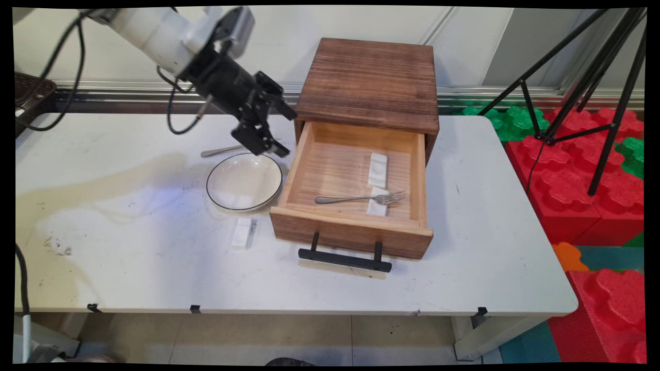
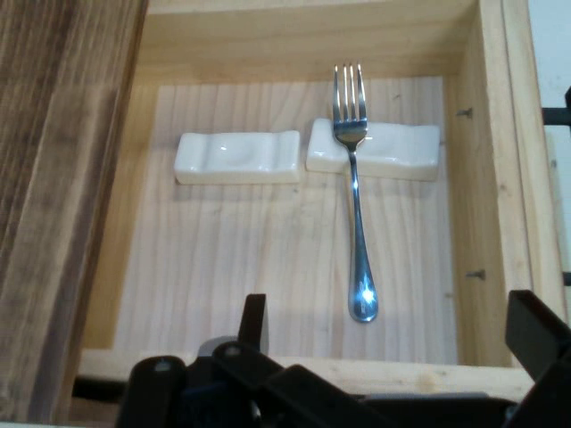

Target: Pick up the knife from the left of the white plate

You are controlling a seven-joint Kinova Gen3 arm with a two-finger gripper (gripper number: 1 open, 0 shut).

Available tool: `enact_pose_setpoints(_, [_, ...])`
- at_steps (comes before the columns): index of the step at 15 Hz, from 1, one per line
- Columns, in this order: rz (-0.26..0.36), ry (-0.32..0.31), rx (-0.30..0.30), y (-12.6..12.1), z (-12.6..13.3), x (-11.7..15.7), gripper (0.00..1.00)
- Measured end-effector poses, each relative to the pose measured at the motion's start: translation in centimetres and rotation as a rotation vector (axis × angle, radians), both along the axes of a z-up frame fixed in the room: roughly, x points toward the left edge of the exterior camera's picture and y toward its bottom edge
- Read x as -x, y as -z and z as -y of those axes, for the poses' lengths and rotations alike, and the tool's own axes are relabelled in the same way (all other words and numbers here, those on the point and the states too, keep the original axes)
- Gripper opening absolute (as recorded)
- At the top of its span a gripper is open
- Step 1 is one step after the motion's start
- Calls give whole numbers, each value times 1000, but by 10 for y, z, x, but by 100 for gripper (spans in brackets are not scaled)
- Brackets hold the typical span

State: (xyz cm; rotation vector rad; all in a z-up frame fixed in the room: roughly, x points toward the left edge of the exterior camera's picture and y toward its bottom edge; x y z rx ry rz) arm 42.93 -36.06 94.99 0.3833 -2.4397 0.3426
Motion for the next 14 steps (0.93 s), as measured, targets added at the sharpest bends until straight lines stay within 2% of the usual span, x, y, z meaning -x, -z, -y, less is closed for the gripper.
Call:
enact_pose_setpoints(8, [-47,-3,-17,-21,-14,-37,100])
enact_pose_setpoints(11, [-38,-22,-17,-22,-15,-46,100])
enact_pose_setpoints(14, [2,-64,-17,-16,-12,-64,100])
